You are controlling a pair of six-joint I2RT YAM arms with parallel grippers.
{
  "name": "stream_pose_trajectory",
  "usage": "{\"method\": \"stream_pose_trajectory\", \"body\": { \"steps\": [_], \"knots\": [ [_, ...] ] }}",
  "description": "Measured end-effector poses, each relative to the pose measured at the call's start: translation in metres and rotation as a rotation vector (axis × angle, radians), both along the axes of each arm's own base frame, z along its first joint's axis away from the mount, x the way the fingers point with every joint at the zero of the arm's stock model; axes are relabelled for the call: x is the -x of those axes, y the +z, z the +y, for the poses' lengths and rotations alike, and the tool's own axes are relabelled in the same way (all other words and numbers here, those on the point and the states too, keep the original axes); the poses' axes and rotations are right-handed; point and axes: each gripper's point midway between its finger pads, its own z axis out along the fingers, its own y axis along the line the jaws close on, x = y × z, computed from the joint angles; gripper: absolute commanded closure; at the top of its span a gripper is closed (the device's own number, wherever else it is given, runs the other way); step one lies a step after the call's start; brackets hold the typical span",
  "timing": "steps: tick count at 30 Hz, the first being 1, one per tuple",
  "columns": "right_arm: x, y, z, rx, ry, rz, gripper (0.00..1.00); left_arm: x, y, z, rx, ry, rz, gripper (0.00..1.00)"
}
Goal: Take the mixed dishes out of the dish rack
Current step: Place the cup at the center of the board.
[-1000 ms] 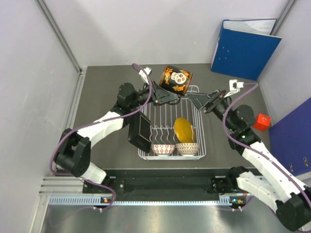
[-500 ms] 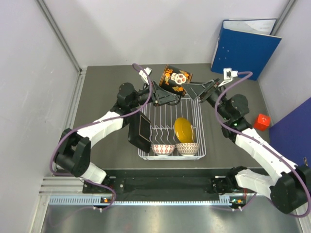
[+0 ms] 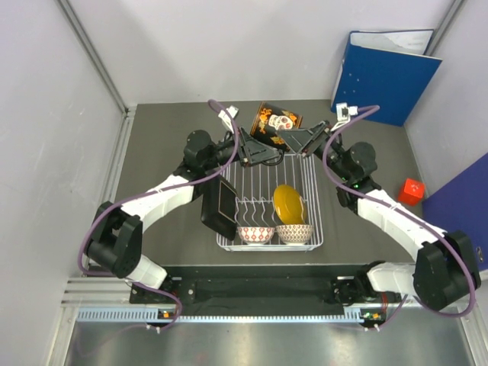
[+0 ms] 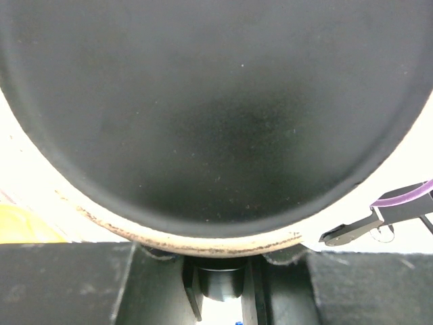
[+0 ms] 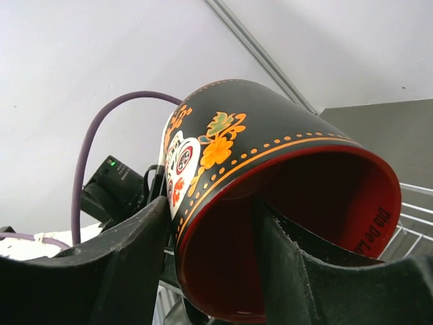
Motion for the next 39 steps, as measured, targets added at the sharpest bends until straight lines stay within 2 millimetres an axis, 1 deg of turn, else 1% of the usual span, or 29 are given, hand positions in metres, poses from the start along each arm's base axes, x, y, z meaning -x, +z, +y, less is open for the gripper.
{"method": "stream_pose_trajectory", "body": {
  "steps": [2, 4, 5, 6, 7, 8, 9, 11, 12, 13, 14, 17, 20, 21, 22, 23, 24, 26, 28, 30, 32, 34, 35, 36, 37, 39],
  "knots": [
    [0.000, 0.000, 0.002, -0.005, 0.012, -0.003, 0.59, 0.001, 0.000, -0.001, 0.000, -0.002, 0.001, 1.00],
    [0.000, 0.002, 0.004, -0.013, 0.029, -0.013, 0.74, 0.000, -0.001, -0.001, 0.000, 0.002, 0.006, 1.00],
    [0.001, 0.004, 0.006, -0.017, 0.039, -0.020, 0.98, -0.001, -0.001, 0.000, 0.000, 0.006, 0.008, 1.00],
    [0.001, 0.007, 0.007, -0.023, 0.050, -0.029, 1.00, -0.001, -0.002, 0.000, 0.000, 0.009, 0.009, 1.00],
    [0.004, 0.011, 0.009, -0.043, 0.075, -0.025, 1.00, -0.002, -0.003, 0.000, 0.000, 0.013, 0.018, 1.00],
    [0.004, 0.010, 0.011, -0.048, 0.089, -0.022, 1.00, -0.001, -0.002, 0.000, 0.005, 0.006, 0.019, 1.00],
    [0.005, 0.012, 0.011, -0.055, 0.095, -0.026, 1.00, -0.001, -0.001, 0.001, 0.010, 0.004, 0.017, 0.89],
    [0.006, 0.013, 0.012, -0.060, 0.102, -0.027, 1.00, 0.000, -0.001, 0.001, 0.010, 0.001, 0.015, 0.59],
    [0.006, 0.012, 0.012, -0.056, 0.101, -0.022, 1.00, 0.000, -0.002, 0.001, 0.007, 0.002, 0.017, 0.22],
    [0.005, 0.011, 0.012, -0.048, 0.097, -0.018, 1.00, -0.001, -0.003, 0.001, -0.005, 0.007, 0.001, 0.06],
    [0.004, 0.006, 0.012, -0.026, 0.089, -0.003, 1.00, -0.002, -0.005, 0.001, -0.016, 0.011, -0.017, 0.01],
    [-0.002, -0.015, 0.007, 0.044, 0.039, 0.076, 1.00, -0.005, -0.007, 0.000, -0.060, 0.027, -0.028, 0.01],
    [-0.002, -0.019, -0.002, 0.108, -0.024, 0.103, 1.00, -0.020, -0.011, 0.007, -0.107, 0.073, -0.004, 0.01],
    [-0.003, -0.019, -0.007, 0.130, -0.052, 0.107, 1.00, -0.029, -0.008, 0.013, -0.115, 0.105, 0.000, 0.01],
    [-0.007, -0.018, -0.016, 0.166, -0.110, 0.122, 1.00, -0.040, -0.003, 0.021, -0.118, 0.148, 0.000, 0.01],
    [-0.011, -0.016, -0.023, 0.192, -0.152, 0.133, 1.00, -0.054, 0.002, 0.032, -0.120, 0.211, 0.001, 0.01],
    [-0.016, -0.015, -0.031, 0.232, -0.207, 0.159, 1.00, -0.064, 0.006, 0.041, -0.121, 0.260, 0.002, 0.01],
    [-0.029, -0.005, -0.053, 0.305, -0.345, 0.197, 1.00, -0.083, 0.012, 0.068, -0.129, 0.392, 0.021, 0.01],
    [-0.042, 0.006, -0.079, 0.384, -0.498, 0.223, 1.00, -0.095, 0.016, 0.091, -0.141, 0.514, 0.044, 0.01],
    [-0.061, 0.024, -0.117, 0.499, -0.724, 0.246, 1.00, -0.100, 0.020, 0.109, -0.156, 0.618, 0.068, 0.01],
    [-0.080, 0.037, -0.148, 0.588, -0.886, 0.272, 1.00, -0.100, 0.023, 0.122, -0.166, 0.689, 0.082, 0.01],
    [-0.101, 0.044, -0.175, 0.657, -1.008, 0.313, 1.00, -0.099, 0.024, 0.132, -0.176, 0.741, 0.096, 0.01],
    [-0.114, 0.042, -0.187, 0.687, -1.058, 0.335, 1.00, -0.099, 0.023, 0.136, -0.182, 0.762, 0.103, 0.01],
    [-0.125, 0.034, -0.197, 0.716, -1.092, 0.364, 1.00, -0.098, 0.022, 0.138, -0.187, 0.773, 0.108, 0.01],
    [-0.134, 0.021, -0.205, 0.746, -1.109, 0.399, 1.00, -0.098, 0.018, 0.140, -0.201, 0.785, 0.122, 0.01],
    [-0.146, -0.018, -0.221, 0.826, -1.110, 0.497, 1.00, -0.098, 0.006, 0.145, -0.241, 0.805, 0.158, 0.01]
  ]
}}
